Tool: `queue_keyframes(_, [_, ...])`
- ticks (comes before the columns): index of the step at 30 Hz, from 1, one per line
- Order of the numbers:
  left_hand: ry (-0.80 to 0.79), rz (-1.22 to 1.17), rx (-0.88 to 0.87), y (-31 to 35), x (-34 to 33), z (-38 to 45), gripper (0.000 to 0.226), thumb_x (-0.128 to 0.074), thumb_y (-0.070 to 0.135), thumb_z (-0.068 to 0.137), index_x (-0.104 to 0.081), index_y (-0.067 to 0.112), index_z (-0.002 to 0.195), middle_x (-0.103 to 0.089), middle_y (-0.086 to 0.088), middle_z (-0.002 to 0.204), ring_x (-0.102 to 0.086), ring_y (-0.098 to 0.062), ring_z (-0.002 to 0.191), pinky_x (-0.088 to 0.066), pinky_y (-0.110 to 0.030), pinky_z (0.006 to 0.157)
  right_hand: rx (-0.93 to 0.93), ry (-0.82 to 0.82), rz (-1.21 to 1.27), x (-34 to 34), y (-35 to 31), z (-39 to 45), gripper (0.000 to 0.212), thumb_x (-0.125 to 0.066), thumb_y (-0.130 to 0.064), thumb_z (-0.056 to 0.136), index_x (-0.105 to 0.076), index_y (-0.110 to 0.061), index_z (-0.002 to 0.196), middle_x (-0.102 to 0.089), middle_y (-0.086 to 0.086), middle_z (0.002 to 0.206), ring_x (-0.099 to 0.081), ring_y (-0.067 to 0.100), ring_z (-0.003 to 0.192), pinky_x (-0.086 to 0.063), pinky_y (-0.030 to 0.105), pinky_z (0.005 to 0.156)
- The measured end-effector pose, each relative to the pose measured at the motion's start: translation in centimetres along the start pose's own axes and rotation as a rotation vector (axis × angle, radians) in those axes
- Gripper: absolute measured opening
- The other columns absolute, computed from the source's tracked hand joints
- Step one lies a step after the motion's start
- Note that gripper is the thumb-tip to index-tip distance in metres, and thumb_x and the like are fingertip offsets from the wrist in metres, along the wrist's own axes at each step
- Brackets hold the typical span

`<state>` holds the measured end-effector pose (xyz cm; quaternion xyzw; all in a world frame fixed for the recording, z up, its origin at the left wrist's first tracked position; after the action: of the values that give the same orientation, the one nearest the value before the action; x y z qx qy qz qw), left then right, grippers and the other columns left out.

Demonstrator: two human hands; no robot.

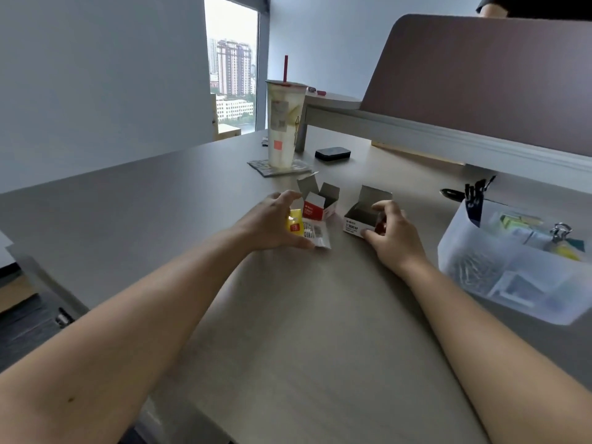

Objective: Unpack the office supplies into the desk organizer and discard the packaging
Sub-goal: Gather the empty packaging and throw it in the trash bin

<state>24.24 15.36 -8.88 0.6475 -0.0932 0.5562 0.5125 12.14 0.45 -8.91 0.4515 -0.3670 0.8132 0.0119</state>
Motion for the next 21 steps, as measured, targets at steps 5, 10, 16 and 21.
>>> queue_keyframes(5, [-0.089,0.007,0.005,1.2,-1.4,2.3,0.1,-0.075,0.034,0.067,-0.009,0.031,0.142,-0.028,-0.01,0.14,-0.037,-0.028,0.128,-0.04,-0.035,0.102,-0.025,0.0,-0.008,1.1,1.4,-0.3,0.047,-0.062,-0.015,0.081,-0.041,-0.01,0.123,-0.051,0.019,0.119,-0.051,0.032,0.105,-0.038,0.031,0.086])
queue_keyframes(10, [-0.176,0.115,0.07,0.9,-1.5,4.0,0.105,-0.077,0.04,0.063,-0.008,0.035,0.142,-0.027,-0.01,0.139,-0.036,-0.029,0.127,-0.035,-0.035,0.104,-0.022,-0.001,0.012,1.1,1.8,0.1,0.048,-0.063,-0.016,0.08,-0.042,-0.012,0.123,-0.05,0.017,0.121,-0.052,0.031,0.105,-0.039,0.031,0.088])
queue_keyframes(16, [-0.118,0.148,0.091,0.3,-1.1,4.0,0.089,-0.078,0.044,0.06,-0.03,0.026,0.133,-0.032,-0.012,0.135,-0.045,-0.03,0.116,-0.042,-0.032,0.094,0.003,0.003,0.025,0.4,1.4,0.5,0.046,-0.063,-0.015,0.08,-0.043,-0.011,0.121,-0.051,0.016,0.119,-0.051,0.03,0.105,-0.038,0.03,0.087])
queue_keyframes(21, [-0.035,0.143,0.044,0.1,-0.5,3.3,0.081,-0.077,0.042,0.063,-0.036,0.022,0.129,-0.032,-0.01,0.135,-0.044,-0.028,0.117,-0.041,-0.029,0.092,0.033,-0.002,0.03,-0.2,0.7,0.4,0.046,-0.062,-0.016,0.08,-0.043,-0.01,0.122,-0.05,0.016,0.117,-0.05,0.03,0.105,-0.036,0.028,0.084])
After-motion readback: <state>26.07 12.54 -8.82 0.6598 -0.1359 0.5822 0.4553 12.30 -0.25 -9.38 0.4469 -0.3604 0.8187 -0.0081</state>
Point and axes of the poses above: each hand's wrist, its own z-axis towards the middle knuckle, its own x-axis out of the back of the hand, y = z × x, the point moved 5 cm from there along z, towards the middle knuckle
